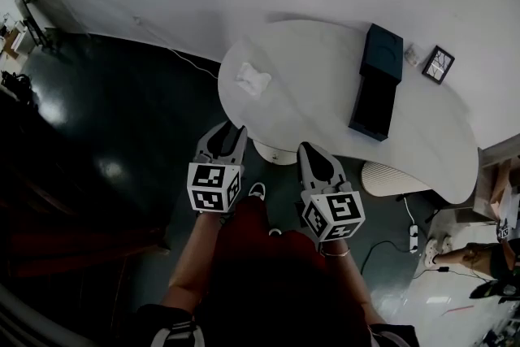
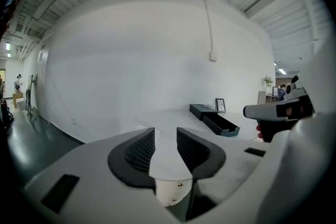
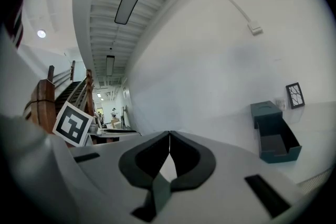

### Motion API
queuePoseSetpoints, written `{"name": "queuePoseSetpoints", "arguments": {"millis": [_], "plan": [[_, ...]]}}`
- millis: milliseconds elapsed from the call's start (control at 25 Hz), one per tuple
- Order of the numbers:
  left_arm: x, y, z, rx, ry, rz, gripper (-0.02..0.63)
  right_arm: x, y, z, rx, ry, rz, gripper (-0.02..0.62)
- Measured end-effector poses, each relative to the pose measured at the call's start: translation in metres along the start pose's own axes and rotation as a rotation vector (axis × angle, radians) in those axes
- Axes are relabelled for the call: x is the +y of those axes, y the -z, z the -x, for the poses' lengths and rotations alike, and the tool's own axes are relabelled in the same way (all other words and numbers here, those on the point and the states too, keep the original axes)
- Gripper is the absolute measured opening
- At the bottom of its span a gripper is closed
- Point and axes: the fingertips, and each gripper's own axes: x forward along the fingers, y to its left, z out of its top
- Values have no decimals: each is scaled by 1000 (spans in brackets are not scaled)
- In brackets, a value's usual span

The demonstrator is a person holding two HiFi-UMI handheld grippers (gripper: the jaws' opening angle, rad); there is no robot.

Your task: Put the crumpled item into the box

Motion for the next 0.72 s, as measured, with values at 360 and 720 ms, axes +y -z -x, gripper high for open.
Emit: {"name": "queuePoseSetpoints", "arguments": {"millis": [360,720], "plan": [[38,-3,-78,82,45,-29,150,-21,-8,-66,28,47,-18,15],[55,6,-141,177,114,-91,174,-44,-9,-97,48,144,-50,15]]}}
